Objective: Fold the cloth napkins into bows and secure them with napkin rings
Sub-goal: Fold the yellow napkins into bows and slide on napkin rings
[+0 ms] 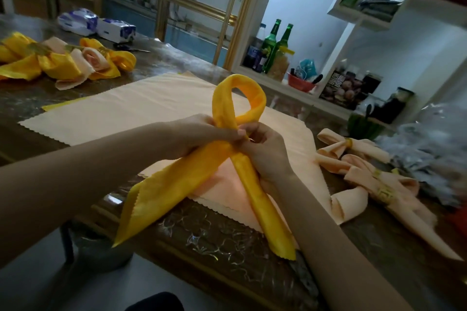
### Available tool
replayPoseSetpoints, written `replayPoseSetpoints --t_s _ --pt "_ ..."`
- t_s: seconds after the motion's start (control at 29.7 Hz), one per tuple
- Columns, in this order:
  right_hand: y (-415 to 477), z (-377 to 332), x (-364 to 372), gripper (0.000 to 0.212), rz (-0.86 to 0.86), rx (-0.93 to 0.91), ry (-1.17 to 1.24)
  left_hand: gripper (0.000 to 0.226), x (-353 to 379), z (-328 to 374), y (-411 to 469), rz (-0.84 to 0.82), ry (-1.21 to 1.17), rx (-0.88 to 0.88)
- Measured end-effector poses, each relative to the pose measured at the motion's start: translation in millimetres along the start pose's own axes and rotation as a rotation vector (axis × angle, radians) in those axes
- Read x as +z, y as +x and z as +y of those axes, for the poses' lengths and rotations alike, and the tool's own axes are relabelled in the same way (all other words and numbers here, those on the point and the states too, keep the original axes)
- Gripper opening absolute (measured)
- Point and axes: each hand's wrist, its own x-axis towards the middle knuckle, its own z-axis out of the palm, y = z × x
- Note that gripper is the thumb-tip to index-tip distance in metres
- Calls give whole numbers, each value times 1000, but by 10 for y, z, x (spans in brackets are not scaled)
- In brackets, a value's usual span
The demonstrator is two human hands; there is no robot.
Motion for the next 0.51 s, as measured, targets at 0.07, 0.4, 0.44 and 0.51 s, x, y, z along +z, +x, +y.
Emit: replayPoseSetpoints --t_s 0.07,0.4,0.44,0.51 --pt "12 5 -42 22 12 -47 -32 16 67 15 17 75 44 51" --pt "105 -78 -184 21 116 -23 -34 6 268 7 116 286 -190 179" --pt "99 -131 -370 23 183 17 64 8 345 72 162 266 -170 167" --pt "156 -175 -549 26 272 59 143 9 275 49 145 290 -162 158"
